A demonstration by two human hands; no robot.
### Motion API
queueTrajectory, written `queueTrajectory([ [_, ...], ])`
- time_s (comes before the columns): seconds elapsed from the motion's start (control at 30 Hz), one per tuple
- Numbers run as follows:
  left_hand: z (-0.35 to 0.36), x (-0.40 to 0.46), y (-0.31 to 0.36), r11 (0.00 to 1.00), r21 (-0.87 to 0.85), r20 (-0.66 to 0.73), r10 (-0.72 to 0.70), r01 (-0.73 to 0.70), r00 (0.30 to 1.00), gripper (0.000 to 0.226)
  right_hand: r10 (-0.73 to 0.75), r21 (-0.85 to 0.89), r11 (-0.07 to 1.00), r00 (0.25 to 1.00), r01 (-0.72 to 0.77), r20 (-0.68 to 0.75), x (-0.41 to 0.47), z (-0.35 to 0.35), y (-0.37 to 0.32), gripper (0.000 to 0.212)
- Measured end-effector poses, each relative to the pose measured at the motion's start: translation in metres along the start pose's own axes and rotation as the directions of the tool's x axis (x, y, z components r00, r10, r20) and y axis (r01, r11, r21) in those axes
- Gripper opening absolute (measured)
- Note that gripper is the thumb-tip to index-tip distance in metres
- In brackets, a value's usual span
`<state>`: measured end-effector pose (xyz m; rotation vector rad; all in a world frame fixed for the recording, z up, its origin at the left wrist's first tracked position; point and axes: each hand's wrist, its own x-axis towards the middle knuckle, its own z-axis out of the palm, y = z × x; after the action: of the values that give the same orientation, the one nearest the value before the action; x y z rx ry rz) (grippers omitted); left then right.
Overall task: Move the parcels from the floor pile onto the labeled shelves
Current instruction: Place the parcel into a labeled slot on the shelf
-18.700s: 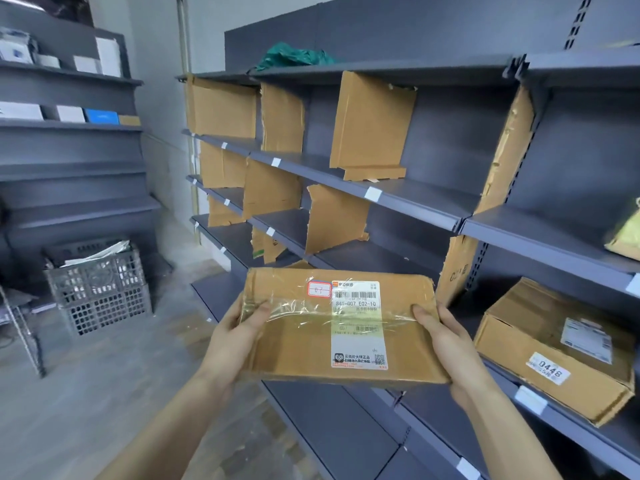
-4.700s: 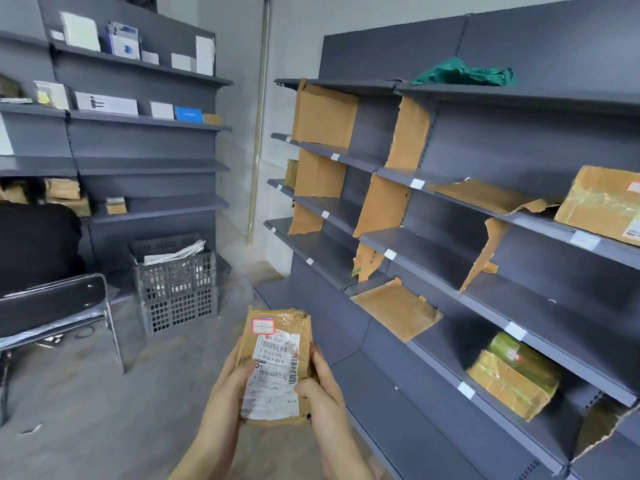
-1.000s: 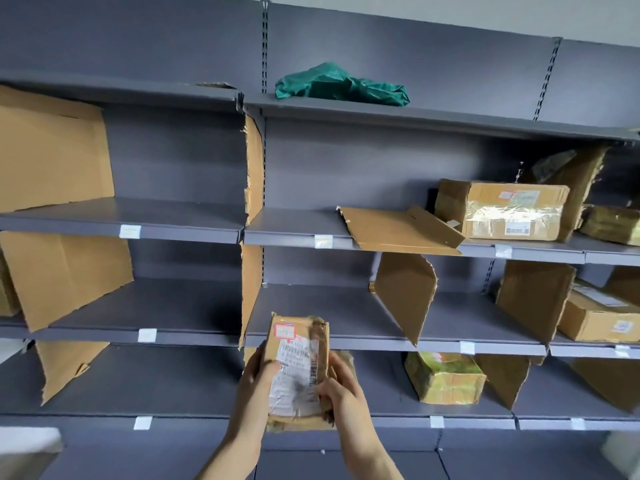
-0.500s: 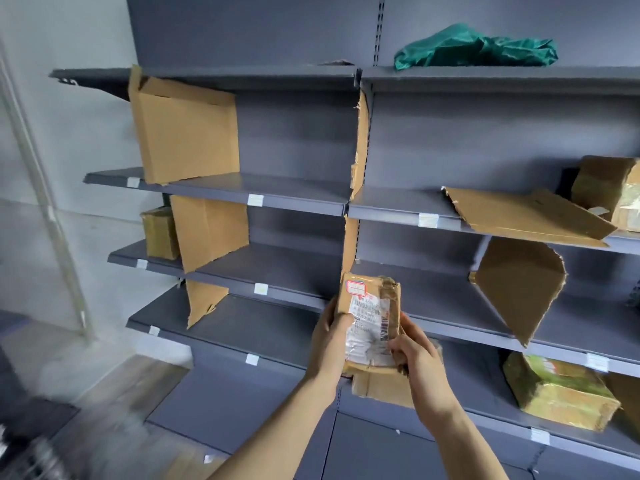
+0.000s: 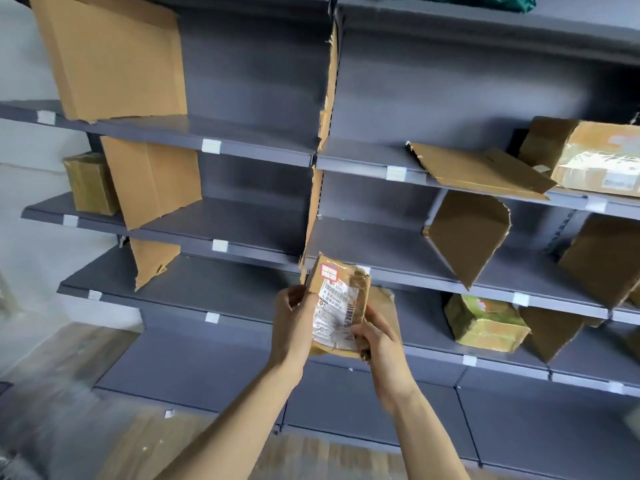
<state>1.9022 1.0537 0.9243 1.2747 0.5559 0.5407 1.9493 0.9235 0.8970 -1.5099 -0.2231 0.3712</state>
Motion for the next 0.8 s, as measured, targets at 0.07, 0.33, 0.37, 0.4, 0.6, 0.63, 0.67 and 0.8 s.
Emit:
queueTrajectory([
  [0.07, 0.013, -0.004, -0.012, 0.998, 0.026, 0.037, -0.054, 0.054, 0.998, 0.018, 0.030, 0.015, 0.999, 0.999, -0.029, -0.037, -0.011, -0.015, 0.009, 0.045],
  [0.33, 0.084, -0.034, -0.065, 0.980, 0.078, 0.174, -0.193, 0.182, 0.966, 0.026, 0.104, 0.111, 0.991, 0.954, -0.075, -0.281, -0.041, -0.096, 0.026, 0.030],
  [0.37, 0.094, -0.039, -0.071, 0.979, 0.089, 0.191, -0.198, 0.184, 0.961, 0.026, 0.111, 0.120, 0.990, 0.946, -0.077, -0.306, -0.044, -0.107, 0.026, 0.030],
  [0.4, 0.105, -0.044, -0.075, 0.978, 0.098, 0.203, -0.200, 0.184, 0.958, 0.024, 0.120, 0.126, 0.989, 0.939, -0.083, -0.323, -0.047, -0.117, 0.027, 0.029],
  [0.6, 0.184, -0.089, -0.110, 0.962, 0.170, 0.299, -0.257, 0.213, 0.919, 0.021, 0.194, 0.172, 0.976, 0.897, -0.135, -0.396, -0.071, -0.201, 0.040, 0.031],
  [0.63, 0.196, -0.097, -0.117, 0.958, 0.188, 0.309, -0.266, 0.216, 0.913, 0.022, 0.204, 0.173, 0.974, 0.893, -0.145, -0.400, -0.074, -0.216, 0.042, 0.031],
  [0.67, 0.208, -0.105, -0.122, 0.955, 0.203, 0.314, -0.273, 0.216, 0.910, 0.022, 0.211, 0.172, 0.973, 0.890, -0.152, -0.405, -0.077, -0.230, 0.043, 0.032],
  [0.8, 0.255, -0.128, -0.141, 0.942, 0.248, 0.300, -0.296, 0.226, 0.907, 0.023, 0.223, 0.173, 0.971, 0.884, -0.165, -0.410, -0.083, -0.286, 0.048, 0.034],
])
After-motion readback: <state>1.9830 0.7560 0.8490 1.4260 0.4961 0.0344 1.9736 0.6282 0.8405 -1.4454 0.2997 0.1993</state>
